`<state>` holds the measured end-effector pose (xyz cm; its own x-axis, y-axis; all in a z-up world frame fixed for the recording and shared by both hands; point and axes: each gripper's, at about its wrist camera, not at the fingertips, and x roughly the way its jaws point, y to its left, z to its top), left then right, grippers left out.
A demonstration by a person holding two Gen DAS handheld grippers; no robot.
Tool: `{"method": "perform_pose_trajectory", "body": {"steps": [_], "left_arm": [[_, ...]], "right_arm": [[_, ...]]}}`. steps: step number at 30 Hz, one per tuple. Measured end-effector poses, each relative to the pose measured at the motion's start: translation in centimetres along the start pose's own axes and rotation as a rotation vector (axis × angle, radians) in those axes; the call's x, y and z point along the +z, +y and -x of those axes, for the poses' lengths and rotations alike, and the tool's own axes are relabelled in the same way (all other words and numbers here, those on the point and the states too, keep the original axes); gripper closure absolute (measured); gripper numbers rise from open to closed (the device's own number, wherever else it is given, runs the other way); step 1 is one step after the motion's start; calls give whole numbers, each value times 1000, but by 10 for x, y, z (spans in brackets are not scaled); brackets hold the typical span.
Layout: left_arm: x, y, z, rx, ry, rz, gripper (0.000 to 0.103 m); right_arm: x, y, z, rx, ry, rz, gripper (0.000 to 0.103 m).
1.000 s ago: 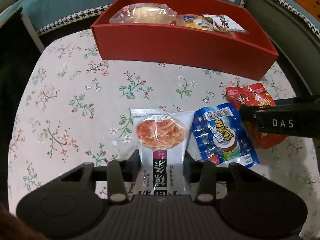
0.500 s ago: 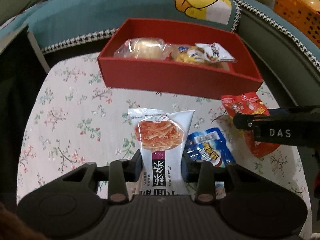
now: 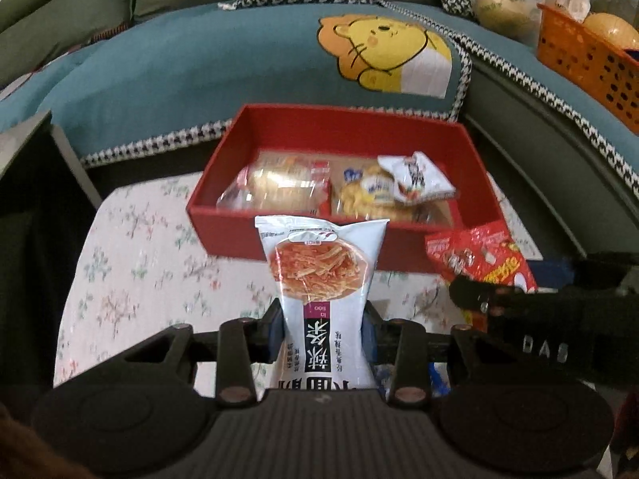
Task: Organize snacks
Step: 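Carry the spicy-strip and Trolli packets with both tools toward the red box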
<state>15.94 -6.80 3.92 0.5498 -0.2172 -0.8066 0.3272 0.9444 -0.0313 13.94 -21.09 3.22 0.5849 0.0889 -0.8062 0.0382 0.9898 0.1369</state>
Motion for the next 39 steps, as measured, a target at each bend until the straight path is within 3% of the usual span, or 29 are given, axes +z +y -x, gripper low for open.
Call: {"method": "perform_pose_trajectory", "body": {"steps": [15, 39], "left_arm": [[23, 1, -4, 7, -32, -1, 35], [30, 0, -4, 15, -48, -8, 35]], "right_arm": [[17, 0, 1, 0, -42, -19, 46], [23, -3, 0, 6, -52, -45, 46]]}}
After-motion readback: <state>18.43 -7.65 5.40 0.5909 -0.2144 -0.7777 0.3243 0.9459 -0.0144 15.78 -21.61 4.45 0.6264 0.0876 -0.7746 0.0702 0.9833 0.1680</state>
